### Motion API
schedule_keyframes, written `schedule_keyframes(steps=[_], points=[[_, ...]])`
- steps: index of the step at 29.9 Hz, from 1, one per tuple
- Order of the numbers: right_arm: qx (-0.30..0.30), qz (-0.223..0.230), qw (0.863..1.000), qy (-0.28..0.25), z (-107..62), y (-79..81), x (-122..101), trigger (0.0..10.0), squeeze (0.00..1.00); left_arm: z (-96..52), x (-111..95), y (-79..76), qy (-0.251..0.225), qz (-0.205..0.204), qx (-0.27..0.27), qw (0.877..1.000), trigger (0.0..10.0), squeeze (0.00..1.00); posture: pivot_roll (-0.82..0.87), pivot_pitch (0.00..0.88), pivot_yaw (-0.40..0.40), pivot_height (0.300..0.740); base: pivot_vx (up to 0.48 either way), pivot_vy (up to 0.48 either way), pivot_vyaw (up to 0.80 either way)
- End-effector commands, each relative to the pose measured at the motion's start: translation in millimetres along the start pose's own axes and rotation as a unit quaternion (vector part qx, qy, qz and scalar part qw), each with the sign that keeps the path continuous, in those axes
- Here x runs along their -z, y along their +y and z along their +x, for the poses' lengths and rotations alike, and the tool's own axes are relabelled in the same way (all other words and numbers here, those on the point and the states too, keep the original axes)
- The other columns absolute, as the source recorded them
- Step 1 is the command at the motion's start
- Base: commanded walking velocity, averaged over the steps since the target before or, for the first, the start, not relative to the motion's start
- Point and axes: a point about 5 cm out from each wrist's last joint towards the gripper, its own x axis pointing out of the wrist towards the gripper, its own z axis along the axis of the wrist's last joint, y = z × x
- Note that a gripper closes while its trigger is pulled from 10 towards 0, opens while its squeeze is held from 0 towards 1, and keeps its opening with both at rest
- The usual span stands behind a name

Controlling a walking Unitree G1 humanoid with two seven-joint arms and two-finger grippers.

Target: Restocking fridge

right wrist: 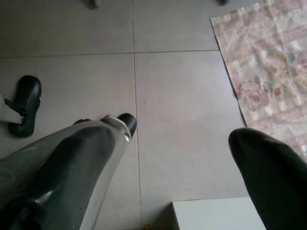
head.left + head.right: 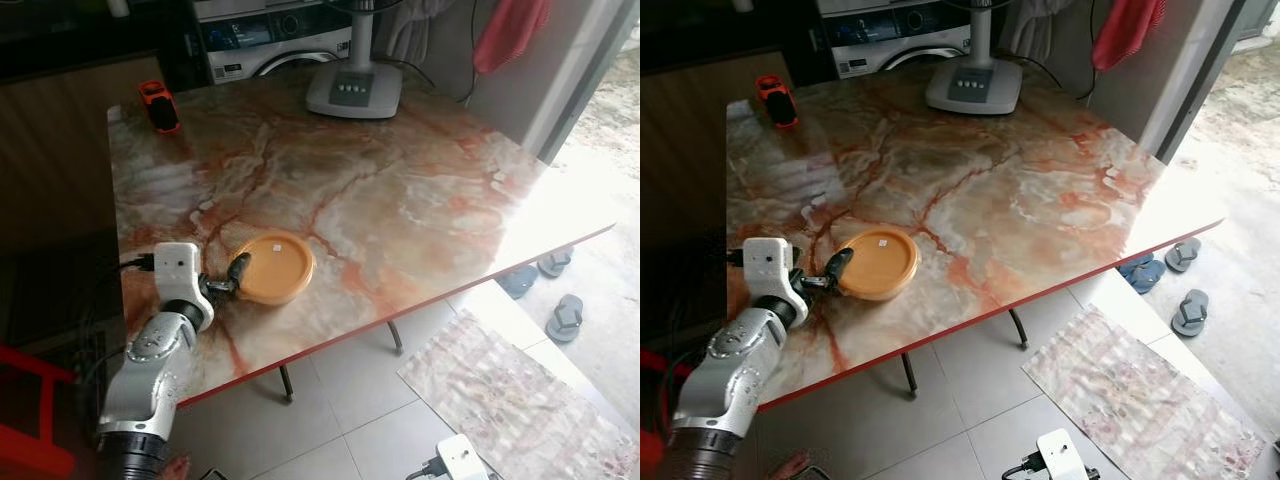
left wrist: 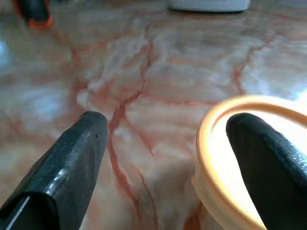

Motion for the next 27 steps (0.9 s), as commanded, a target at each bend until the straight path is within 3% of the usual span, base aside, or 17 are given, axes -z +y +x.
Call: schedule_keyframes(steps=[1, 2, 3, 4, 6, 10, 12, 15, 16, 20, 27], points=[[-0.001, 0.005, 1.0, 0.002, -0.3, 1.5, 3, 10.0, 0.0, 2.3, -20, -5.5, -0.017, 0.028, 0.051, 0.998, 10.0, 0.0, -0.01, 0.067, 0.005, 0.74, 0.0, 0.0, 0.0], [0.0, 0.006, 1.0, 0.002, -0.3, 1.4, 2, 10.0, 0.0, 2.9, -28, -5.1, -0.007, 0.054, 0.09, 0.994, 10.0, 0.0, -0.01, 0.068, 0.004, 0.74, 0.0, 0.0, 0.0], [0.0, 0.006, 1.0, 0.002, -0.3, 1.4, 2, 10.0, 0.0, 2.9, -28, -5.1, -0.007, 0.054, 0.09, 0.994, 10.0, 0.0, -0.01, 0.068, 0.004, 0.74, 0.0, 0.0, 0.0], [0.0, 0.006, 1.0, 0.002, -0.2, 1.3, 2, 10.0, 0.0, 4.6, -36, -2.4, 0.004, 0.086, 0.123, 0.989, 10.0, 0.0, 0.0, 0.067, 0.007, 0.74, 0.0, 0.0, 0.0], [0.0, 0.006, 1.0, 0.002, -0.2, 1.2, 2, 10.0, 0.0, 6.5, -41, -0.1, 0.01, 0.094, 0.14, 0.986, 10.0, 0.0, 0.0, 0.068, 0.009, 0.74, 0.0, 0.0, 0.0], [0.0, 0.007, 1.0, 0.001, -0.1, 0.9, 1, 10.0, 0.0, 10.4, -44, 1.5, 0.032, 0.077, 0.185, 0.979, 10.0, 0.0, 0.0, 0.068, 0.009, 0.74, 0.0, 0.0, 0.0], [-0.001, 0.005, 1.0, 0.001, 0.0, 0.8, 1, 10.0, 0.0, 12.9, -40, -2.0, 0.061, 0.063, 0.244, 0.966, 10.0, 0.0, 0.01, 0.066, 0.007, 0.74, 0.0, 0.0, 0.0], [-0.001, 0.006, 1.0, 0.001, 0.1, 0.7, 0, 10.0, 0.0, 14.7, -35, -2.3, 0.083, 0.072, 0.27, 0.957, 10.0, 0.0, 0.01, 0.063, 0.006, 0.74, 0.0, 0.0, 0.0], [0.0, 0.006, 1.0, 0.001, 0.2, 0.4, 0, 10.0, 0.0, 15.5, -30, -4.4, 0.097, 0.071, 0.311, 0.943, 10.0, 0.0, 0.01, 0.059, 0.008, 0.74, 0.0, 0.0, 0.0], [0.002, 0.008, 1.0, 0.0, 0.2, 0.3, 0, 10.0, 0.0, 18.0, -27, -2.9, 0.128, 0.098, 0.347, 0.924, 10.0, 0.0, 0.0, 0.062, 0.01, 0.74, 0.0, 0.0, 0.0], [0.0, 0.007, 1.0, 0.0, 0.5, 0.7, -1, 10.0, 0.0, 28.1, -40, 7.9, 0.143, 0.153, 0.35, 0.913, 10.0, 0.0, 0.02, 0.062, 0.014, 0.74, 0.0, 0.0, 0.0]])
